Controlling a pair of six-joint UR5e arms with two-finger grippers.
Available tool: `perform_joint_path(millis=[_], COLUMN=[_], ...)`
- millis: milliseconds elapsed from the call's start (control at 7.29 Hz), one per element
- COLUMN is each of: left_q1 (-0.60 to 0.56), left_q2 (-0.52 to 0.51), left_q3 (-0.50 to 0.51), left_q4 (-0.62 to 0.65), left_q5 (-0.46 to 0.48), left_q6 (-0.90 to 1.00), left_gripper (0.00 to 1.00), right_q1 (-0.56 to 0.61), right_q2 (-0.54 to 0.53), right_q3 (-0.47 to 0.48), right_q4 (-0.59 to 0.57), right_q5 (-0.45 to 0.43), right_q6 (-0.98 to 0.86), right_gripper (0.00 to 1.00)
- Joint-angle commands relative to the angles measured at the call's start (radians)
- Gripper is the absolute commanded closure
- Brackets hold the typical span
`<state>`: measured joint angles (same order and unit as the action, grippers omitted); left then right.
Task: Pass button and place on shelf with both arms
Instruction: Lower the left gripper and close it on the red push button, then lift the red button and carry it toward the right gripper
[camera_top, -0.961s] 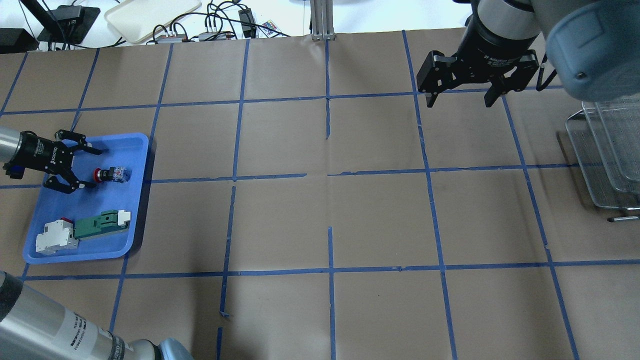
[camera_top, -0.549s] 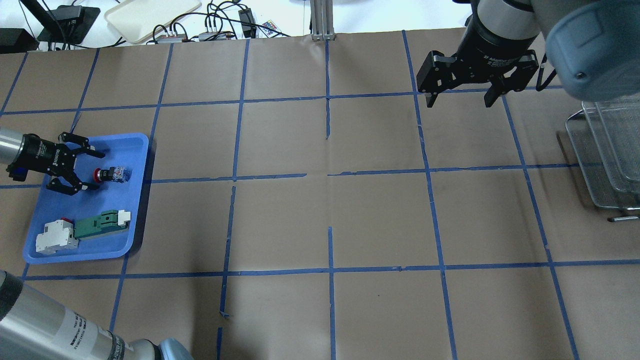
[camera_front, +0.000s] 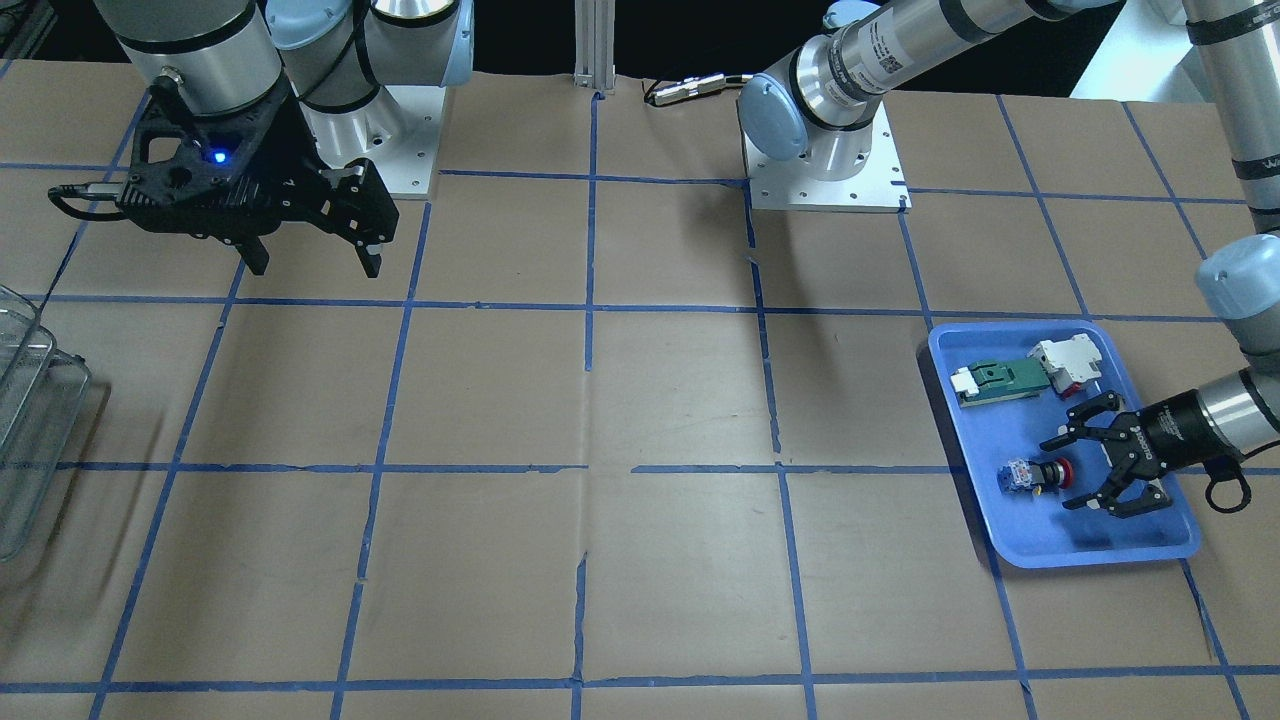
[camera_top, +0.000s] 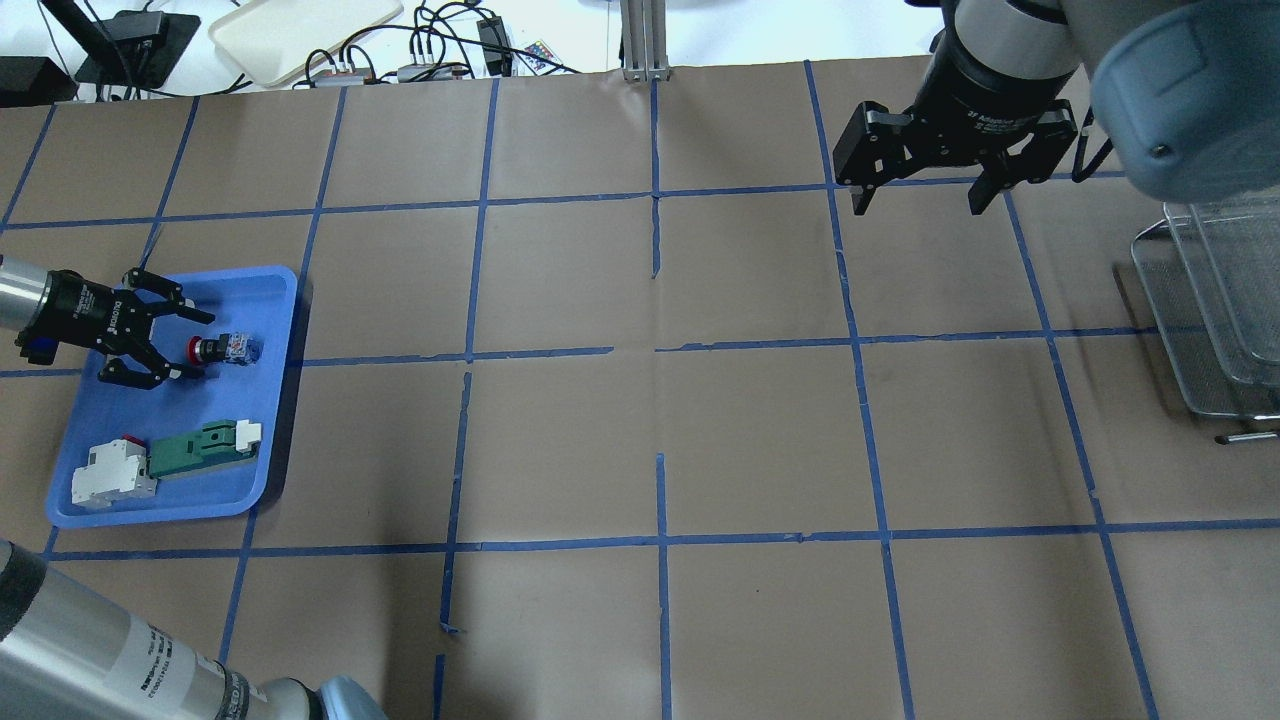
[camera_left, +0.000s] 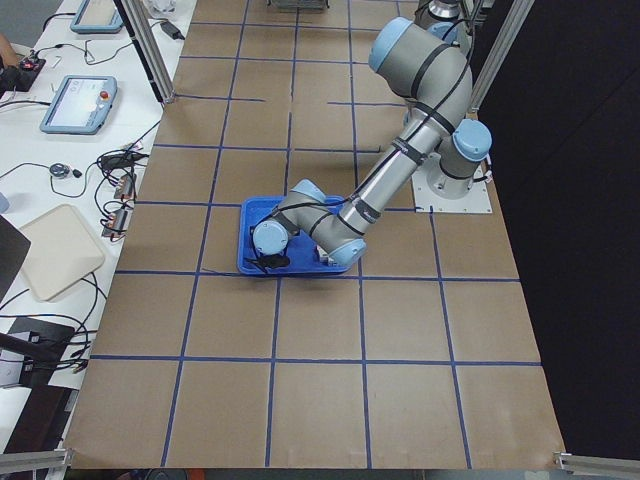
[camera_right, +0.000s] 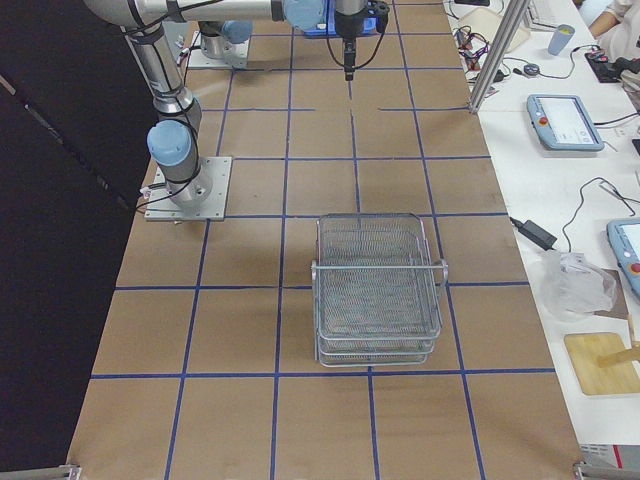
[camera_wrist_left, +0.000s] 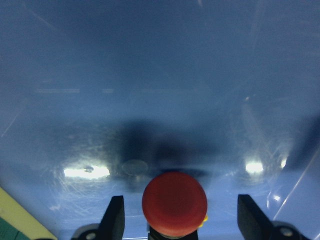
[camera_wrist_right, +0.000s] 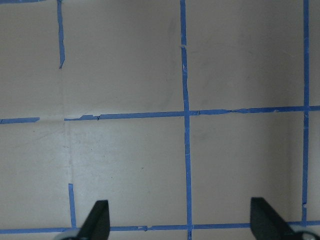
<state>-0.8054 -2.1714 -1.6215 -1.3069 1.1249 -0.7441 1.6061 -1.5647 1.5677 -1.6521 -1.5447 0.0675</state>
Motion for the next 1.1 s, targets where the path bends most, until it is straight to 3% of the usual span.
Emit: perform_joint_path(millis=[0, 137, 549, 961], left_q1=[0.000, 0.000, -0.001, -0.110], left_q2=[-0.002, -0.001, 0.021, 0.151], left_q3=[0.002, 0.002, 0.026, 0.066], left_q4=[-0.003, -0.012, -0.121, -0.168], left_q5=[0.033, 0.058, 0.059, 0.049], left_q6=[0.000, 0.002, 0.003, 0.006], left_gripper=[0.84, 1.00, 1.00, 1.00], right_q1=[0.000, 0.000, 0.000, 0.002], right_q2=[0.000, 0.000, -0.002, -0.003], right_q3=[0.000, 0.000, 0.000, 0.000], right_q4=[0.000, 0.000, 0.000, 0.000], right_q5=[0.000, 0.000, 0.002, 0.005], right_q6=[0.000, 0.000, 0.000, -0.014], right_gripper=[0.00, 0.00, 0.00, 0.00])
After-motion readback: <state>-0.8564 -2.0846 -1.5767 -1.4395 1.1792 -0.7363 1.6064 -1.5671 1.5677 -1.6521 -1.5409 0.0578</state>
